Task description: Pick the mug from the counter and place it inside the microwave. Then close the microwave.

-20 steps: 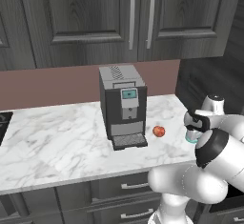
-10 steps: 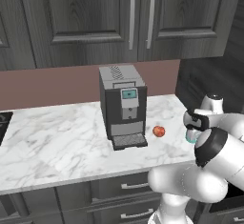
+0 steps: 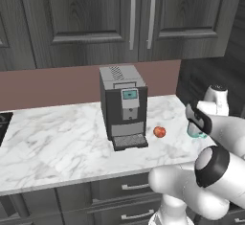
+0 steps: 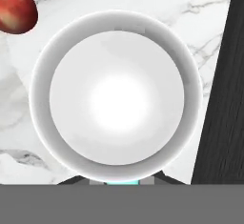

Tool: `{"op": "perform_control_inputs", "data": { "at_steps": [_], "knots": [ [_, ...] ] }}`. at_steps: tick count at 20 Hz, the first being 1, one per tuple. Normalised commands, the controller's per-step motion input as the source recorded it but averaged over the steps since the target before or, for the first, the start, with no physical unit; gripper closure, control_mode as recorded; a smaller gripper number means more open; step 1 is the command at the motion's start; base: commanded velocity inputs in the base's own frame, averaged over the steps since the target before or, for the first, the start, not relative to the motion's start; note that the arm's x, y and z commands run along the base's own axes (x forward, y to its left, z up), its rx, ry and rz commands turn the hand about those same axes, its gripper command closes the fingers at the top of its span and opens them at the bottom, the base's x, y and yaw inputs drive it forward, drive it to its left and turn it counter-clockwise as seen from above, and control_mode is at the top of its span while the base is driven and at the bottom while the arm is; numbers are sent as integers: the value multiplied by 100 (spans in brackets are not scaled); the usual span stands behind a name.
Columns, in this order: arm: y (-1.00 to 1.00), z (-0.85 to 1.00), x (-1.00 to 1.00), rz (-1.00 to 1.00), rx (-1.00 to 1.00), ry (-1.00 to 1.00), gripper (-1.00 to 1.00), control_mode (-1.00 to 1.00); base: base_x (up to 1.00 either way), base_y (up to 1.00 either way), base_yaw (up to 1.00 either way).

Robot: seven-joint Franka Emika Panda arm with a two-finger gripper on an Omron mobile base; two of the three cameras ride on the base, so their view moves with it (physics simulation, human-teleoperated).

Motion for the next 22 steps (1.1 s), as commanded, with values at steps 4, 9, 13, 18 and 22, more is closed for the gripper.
{"op": "perform_control_inputs", "data": {
  "at_steps": [4, 9, 13, 18, 22],
  "knots": [
    [21, 49, -7, 0, 3, -1, 100, -100, 0, 0, 0],
    [31, 45, 0, -7, 5, 0, 100, -100, 0, 0, 0],
    [50, 39, 0, -11, 4, 0, 100, -100, 0, 0, 0],
    [58, 17, 0, -15, 2, 1, 100, -100, 0, 0, 0],
    [72, 0, -4, -16, 0, 1, 100, -100, 0, 0, 0]
  ]
}}
